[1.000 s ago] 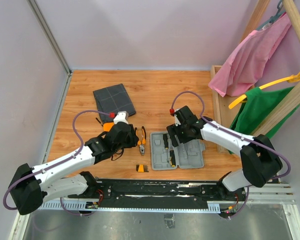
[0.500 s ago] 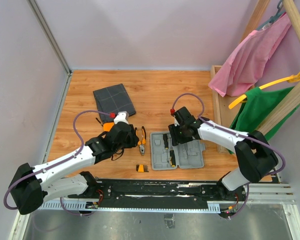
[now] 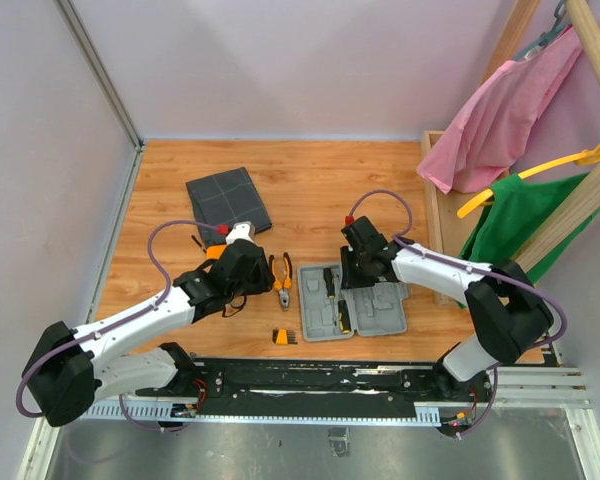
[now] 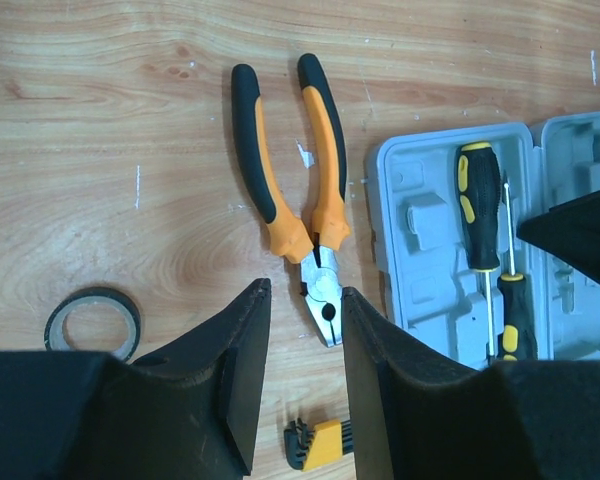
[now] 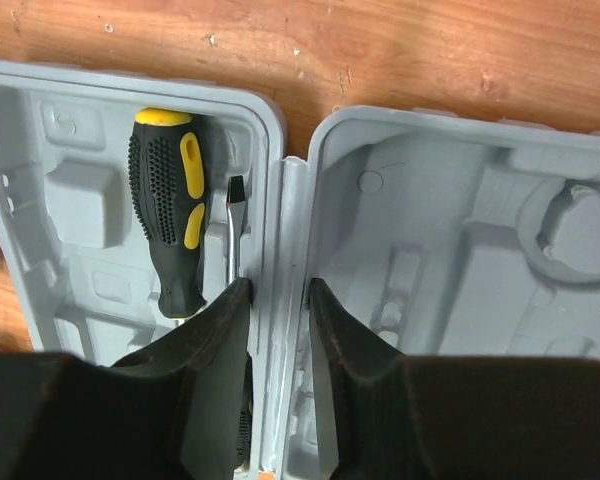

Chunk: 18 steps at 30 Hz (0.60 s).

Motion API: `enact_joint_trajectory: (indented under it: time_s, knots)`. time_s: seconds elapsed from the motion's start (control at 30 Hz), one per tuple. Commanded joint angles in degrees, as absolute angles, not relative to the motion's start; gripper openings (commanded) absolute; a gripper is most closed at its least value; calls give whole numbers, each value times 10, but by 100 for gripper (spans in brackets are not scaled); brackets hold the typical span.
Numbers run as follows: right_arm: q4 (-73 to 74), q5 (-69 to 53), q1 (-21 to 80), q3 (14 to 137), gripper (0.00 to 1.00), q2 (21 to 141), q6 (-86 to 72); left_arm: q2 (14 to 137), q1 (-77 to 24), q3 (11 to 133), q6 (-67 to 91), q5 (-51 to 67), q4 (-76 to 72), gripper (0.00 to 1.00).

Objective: Sort the tools into containers
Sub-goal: Adjust the storage box at the center of the board.

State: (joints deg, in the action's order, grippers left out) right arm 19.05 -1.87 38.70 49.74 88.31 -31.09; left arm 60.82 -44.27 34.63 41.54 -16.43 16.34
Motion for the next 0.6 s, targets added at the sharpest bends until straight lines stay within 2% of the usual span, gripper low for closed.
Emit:
enact_joint_trajectory:
  time_s: [0.0, 0.17, 0.33, 0.5, 0.57]
  knots:
    - [188, 45, 397, 471, 23, 877, -380, 611, -427, 339, 417, -150, 158, 39]
    - [181, 69, 397, 474, 18, 867, -420, 606, -419, 339, 415, -146, 164, 38]
    - [184, 109, 397, 475, 18, 845, -439, 607, -410, 339, 416, -139, 162, 38]
    - [175, 137, 397, 474, 24, 796, -414, 612, -407, 340, 415, -133, 157, 38]
    - [172, 140, 398, 478, 30, 777, -387, 610, -405, 341, 413, -134, 157, 38]
